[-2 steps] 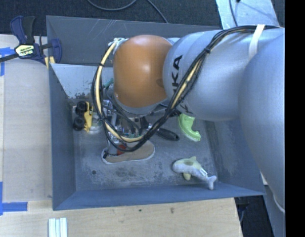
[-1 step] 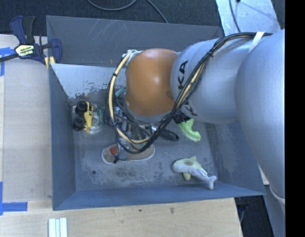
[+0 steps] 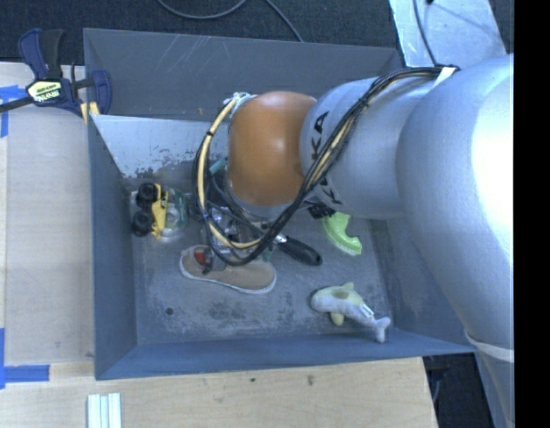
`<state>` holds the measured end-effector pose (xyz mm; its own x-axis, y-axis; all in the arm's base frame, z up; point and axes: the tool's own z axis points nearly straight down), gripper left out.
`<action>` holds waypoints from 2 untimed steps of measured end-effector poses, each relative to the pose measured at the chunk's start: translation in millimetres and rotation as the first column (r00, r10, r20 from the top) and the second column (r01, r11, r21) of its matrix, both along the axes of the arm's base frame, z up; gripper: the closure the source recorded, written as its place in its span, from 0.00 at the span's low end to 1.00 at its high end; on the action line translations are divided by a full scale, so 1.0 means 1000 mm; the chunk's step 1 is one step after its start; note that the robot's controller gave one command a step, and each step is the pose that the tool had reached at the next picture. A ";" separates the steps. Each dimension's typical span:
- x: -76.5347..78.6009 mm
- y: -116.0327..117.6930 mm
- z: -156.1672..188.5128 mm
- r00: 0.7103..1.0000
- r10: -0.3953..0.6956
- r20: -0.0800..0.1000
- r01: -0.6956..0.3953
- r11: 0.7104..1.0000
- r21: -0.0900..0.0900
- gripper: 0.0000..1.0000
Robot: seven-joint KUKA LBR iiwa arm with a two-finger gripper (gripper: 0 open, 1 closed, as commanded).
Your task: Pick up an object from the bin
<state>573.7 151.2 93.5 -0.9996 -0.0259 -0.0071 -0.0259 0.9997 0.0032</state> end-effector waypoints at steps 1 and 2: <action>0.000 0.000 0.000 1.000 0.000 0.000 0.000 1.000 0.000 1.00; -0.004 -0.005 0.017 1.000 -0.021 -0.003 0.021 1.000 0.000 1.00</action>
Offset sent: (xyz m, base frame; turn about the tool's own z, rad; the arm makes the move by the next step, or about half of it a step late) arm -0.0055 -0.0097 0.0420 0.0514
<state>569.8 146.7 110.8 -1.0000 -0.0044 -0.0041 -0.0044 1.0000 0.0030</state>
